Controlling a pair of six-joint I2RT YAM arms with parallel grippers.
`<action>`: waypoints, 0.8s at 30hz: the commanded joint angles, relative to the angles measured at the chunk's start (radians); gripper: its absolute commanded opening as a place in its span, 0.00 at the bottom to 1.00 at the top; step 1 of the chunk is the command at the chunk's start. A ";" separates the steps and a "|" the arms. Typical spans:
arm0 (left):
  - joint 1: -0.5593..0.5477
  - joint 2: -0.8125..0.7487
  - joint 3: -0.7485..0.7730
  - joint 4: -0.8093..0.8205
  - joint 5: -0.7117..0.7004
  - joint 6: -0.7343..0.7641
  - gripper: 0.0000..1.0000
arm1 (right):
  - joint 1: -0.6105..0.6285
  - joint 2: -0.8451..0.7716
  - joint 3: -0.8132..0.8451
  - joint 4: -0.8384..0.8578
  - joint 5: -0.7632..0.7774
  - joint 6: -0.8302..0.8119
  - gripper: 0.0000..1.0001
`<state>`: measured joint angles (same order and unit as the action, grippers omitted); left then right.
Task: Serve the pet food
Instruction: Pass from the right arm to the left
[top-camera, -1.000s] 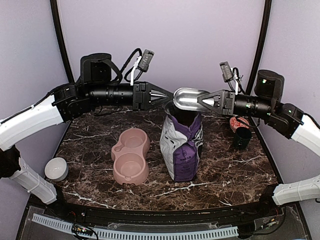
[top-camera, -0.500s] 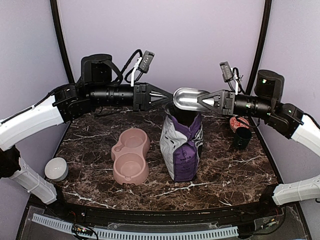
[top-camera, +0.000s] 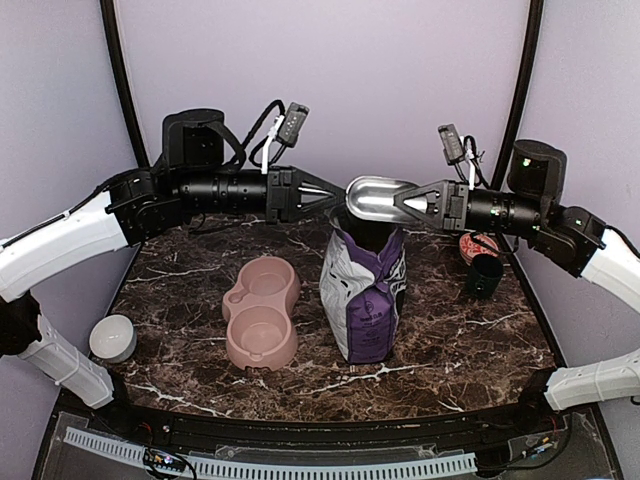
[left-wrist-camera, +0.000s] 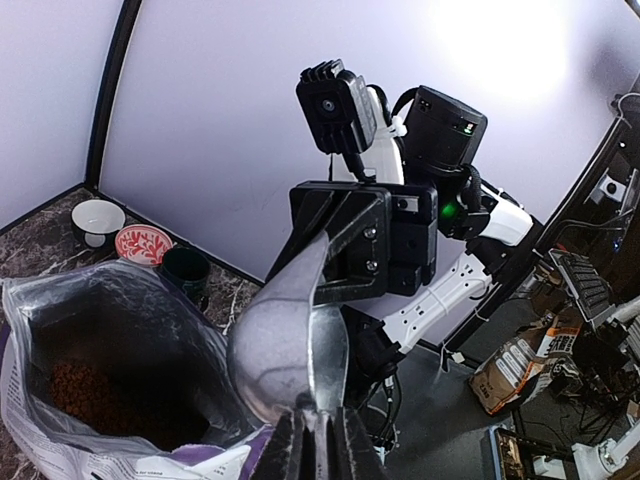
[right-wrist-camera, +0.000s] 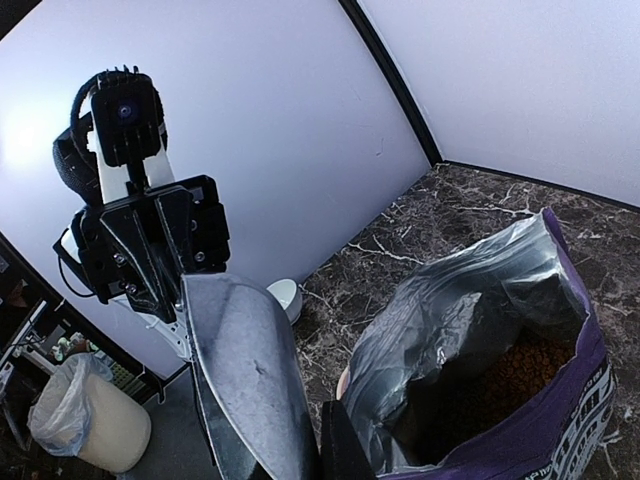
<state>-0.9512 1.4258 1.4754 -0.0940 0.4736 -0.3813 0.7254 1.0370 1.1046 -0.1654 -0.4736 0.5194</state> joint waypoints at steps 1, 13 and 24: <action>0.002 -0.029 -0.017 0.020 -0.012 0.006 0.00 | -0.003 0.008 0.016 0.033 0.022 0.004 0.00; 0.002 -0.086 -0.033 -0.025 -0.099 0.011 0.00 | -0.003 0.019 0.078 -0.048 0.078 -0.018 0.59; 0.003 -0.169 -0.054 -0.105 -0.240 0.048 0.00 | -0.003 0.026 0.173 -0.207 0.207 -0.066 0.84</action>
<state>-0.9512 1.3144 1.4307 -0.1753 0.3046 -0.3645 0.7254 1.0634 1.2182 -0.3126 -0.3470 0.4812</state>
